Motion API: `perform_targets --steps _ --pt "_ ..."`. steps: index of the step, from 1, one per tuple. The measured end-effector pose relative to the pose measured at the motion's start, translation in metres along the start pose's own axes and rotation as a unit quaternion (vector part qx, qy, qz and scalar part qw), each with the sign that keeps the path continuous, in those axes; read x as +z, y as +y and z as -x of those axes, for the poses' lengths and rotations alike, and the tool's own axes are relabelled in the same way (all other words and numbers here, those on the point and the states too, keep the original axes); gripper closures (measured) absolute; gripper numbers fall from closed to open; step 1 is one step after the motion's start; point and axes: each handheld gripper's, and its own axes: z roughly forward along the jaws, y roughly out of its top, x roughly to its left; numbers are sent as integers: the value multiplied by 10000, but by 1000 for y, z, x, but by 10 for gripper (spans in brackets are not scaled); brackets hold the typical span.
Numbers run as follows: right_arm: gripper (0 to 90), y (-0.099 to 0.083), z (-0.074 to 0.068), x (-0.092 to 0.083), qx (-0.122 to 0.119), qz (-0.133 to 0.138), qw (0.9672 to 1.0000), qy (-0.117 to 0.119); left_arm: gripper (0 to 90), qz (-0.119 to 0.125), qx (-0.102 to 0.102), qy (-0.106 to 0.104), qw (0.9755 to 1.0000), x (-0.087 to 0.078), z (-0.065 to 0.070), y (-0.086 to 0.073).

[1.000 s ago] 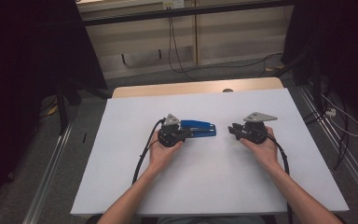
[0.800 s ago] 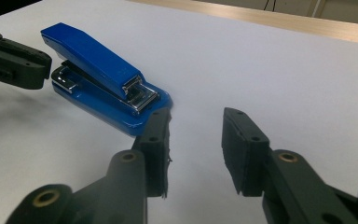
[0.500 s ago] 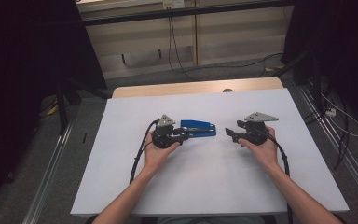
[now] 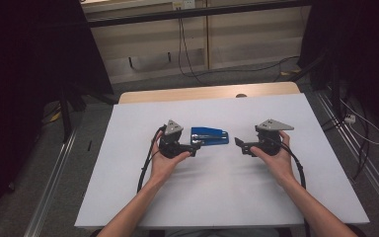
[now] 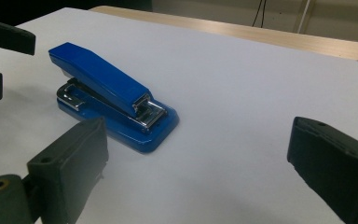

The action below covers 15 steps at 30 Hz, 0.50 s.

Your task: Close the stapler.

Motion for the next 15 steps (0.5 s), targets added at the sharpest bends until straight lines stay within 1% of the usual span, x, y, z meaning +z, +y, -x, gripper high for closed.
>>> perform_targets --steps 1,2,4,6,8,9,10,11,12,13,15 --pt "41 0 0 -1 -9 38 10000 -7 41 23 -74 -10 10000 0 0 0" --pt "32 0 0 -2 -33 83 10000 -12 41 -13 -71 45 10000 -1 0 0" --pt "35 1 0 -5 6 131 9999 21 39 -87 14 119 9999 -4 1 0" --pt "35 1 -1 -9 28 176 9998 24 38 -62 62 24 10000 -7 1 -2" --pt "38 1 -2 -12 35 135 9999 -3 37 -67 30 -25 10000 -10 0 -5" --pt "39 0 -2 -13 14 121 9999 -29 38 -78 -22 -52 10000 -11 0 -6" --pt "41 0 -3 -15 3 142 9999 -56 40 -62 -10 -35 10000 -12 0 -8" --pt "42 -1 -3 -16 -23 161 9998 -60 41 -62 13 36 10000 -13 1 -9" --pt "42 -1 -3 -17 -30 166 9998 -83 42 -36 67 107 9999 -15 2 -10" --pt "42 -2 -3 -18 -32 174 9998 -96 42 27 78 133 9999 -17 2 -11" --pt "42 -2 -4 -20 -85 192 9997 -128 41 146 87 130 9998 -21 2 -12"
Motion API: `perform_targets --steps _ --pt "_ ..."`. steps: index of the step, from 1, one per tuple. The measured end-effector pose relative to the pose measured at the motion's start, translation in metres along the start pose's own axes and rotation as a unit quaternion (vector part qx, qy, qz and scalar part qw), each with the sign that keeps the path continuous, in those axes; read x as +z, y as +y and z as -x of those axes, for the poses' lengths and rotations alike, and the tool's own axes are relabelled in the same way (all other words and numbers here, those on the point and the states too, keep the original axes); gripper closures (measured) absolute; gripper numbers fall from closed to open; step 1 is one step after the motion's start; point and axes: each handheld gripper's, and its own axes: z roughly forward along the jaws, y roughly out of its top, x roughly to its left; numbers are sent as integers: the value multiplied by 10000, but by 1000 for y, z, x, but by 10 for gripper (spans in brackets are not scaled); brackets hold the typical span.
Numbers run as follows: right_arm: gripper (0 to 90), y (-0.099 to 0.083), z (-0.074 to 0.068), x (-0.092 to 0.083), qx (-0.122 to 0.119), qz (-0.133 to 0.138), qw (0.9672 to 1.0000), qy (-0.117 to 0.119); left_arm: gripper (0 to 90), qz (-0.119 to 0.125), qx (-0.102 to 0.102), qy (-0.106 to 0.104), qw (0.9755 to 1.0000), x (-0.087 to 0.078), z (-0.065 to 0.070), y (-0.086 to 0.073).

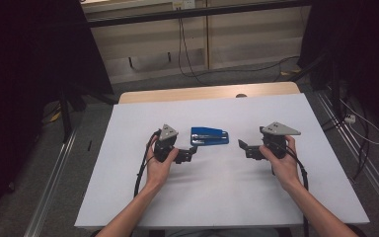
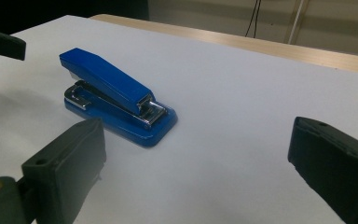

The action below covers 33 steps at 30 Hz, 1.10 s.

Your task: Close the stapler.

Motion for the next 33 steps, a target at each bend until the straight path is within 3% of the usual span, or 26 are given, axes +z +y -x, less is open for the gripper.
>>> perform_targets --steps 4,13,16,23,33 --pt "42 -1 -3 -4 -46 57 10000 -40 40 25 92 60 9999 -9 0 -4" --pt "42 -4 -12 -17 -172 192 9996 -145 37 13 0 246 9997 -31 -4 -14" --pt "42 -8 -11 -24 -153 157 9996 -185 37 106 -83 303 9995 -40 -5 -20" --pt "23 -12 -6 -37 -59 222 9990 -389 37 114 37 362 9993 -56 -2 -27" --pt "19 -17 -6 -55 -7 294 9988 -398 36 220 -89 437 9988 -77 0 -35"
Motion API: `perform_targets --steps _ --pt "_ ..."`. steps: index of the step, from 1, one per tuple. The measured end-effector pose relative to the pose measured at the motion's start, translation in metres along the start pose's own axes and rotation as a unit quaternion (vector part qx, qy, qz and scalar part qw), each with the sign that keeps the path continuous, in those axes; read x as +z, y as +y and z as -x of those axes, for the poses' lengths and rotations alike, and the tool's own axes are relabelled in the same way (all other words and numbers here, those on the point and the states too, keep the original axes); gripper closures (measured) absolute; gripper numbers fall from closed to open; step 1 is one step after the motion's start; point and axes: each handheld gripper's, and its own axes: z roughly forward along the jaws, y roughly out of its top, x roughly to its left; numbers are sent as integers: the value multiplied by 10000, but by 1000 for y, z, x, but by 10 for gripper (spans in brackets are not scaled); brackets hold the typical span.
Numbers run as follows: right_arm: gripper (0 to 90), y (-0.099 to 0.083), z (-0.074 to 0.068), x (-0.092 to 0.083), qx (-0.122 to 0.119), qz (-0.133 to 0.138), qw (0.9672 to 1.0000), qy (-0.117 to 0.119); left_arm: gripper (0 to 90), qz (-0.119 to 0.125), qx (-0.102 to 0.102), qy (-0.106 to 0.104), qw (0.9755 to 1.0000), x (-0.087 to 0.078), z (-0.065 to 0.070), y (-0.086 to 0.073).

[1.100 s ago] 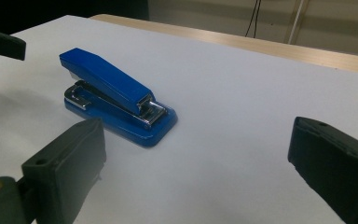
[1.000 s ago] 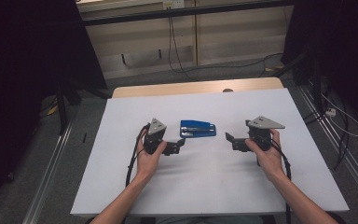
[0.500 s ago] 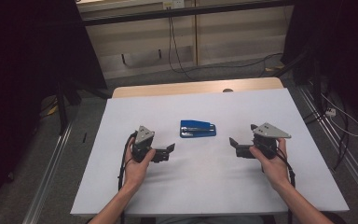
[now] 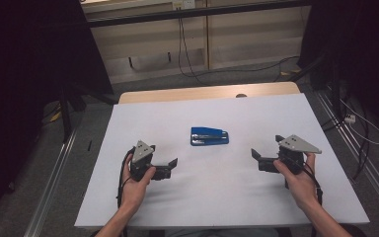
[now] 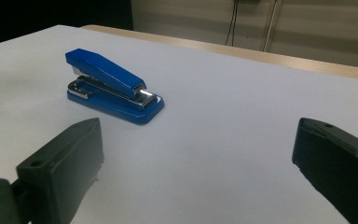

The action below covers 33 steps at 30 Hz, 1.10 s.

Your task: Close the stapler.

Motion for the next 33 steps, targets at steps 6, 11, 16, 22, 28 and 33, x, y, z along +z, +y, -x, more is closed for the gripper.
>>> perform_targets --steps 6,11,16,22,28,33 --pt "18 -2 5 -11 97 83 9999 -96 33 8 8 69 10000 -17 3 -10" --pt "18 -7 9 -21 181 92 9997 -149 33 87 11 168 9998 -28 1 -13" --pt "17 -9 7 -24 80 105 9997 -224 33 155 -37 163 9997 -35 0 -14" --pt "17 -15 7 -36 139 61 9993 -340 33 200 -68 249 9995 -42 -3 -17" --pt "18 -21 6 -47 135 17 9989 -443 33 201 -16 315 9993 -49 -3 -20" --pt "22 -30 10 -58 161 28 9984 -548 33 215 -67 363 9991 -52 -5 -23"
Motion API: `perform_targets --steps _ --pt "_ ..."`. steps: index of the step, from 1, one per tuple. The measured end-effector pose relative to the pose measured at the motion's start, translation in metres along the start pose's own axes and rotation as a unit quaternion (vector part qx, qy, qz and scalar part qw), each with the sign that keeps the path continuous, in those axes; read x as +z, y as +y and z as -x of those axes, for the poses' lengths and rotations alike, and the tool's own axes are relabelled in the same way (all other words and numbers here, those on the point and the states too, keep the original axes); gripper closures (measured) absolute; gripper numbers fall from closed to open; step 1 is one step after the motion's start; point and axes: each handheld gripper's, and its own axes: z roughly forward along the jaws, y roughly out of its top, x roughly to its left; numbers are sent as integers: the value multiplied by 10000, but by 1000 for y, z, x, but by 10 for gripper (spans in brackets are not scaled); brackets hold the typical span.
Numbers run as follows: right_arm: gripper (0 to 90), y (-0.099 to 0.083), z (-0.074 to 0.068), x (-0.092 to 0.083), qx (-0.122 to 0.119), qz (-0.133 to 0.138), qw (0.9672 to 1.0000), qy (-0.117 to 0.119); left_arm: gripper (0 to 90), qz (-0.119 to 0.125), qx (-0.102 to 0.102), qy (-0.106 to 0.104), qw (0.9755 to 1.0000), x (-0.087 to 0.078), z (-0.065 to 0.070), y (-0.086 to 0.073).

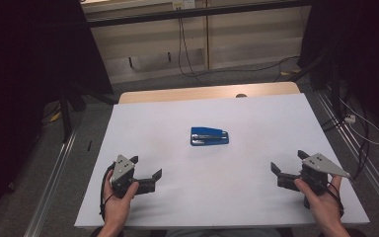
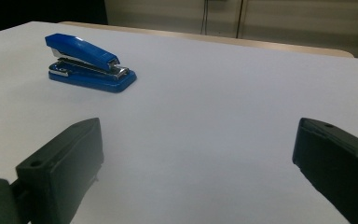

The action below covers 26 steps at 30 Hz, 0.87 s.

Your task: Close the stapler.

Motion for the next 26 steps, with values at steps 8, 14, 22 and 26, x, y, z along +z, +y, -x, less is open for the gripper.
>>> perform_targets --steps 8,14,22,26 --pt "22 -5 -3 3 -26 -23 10000 -11 33 50 -85 -2 10000 0 0 0" --pt "22 -3 -4 5 59 90 9999 36 33 54 19 -52 10000 1 3 2" --pt "21 -1 -4 9 72 97 9999 54 33 46 -27 -64 10000 1 3 1" --pt "20 -1 -4 9 70 89 9999 83 33 30 -25 -68 10000 2 3 1"
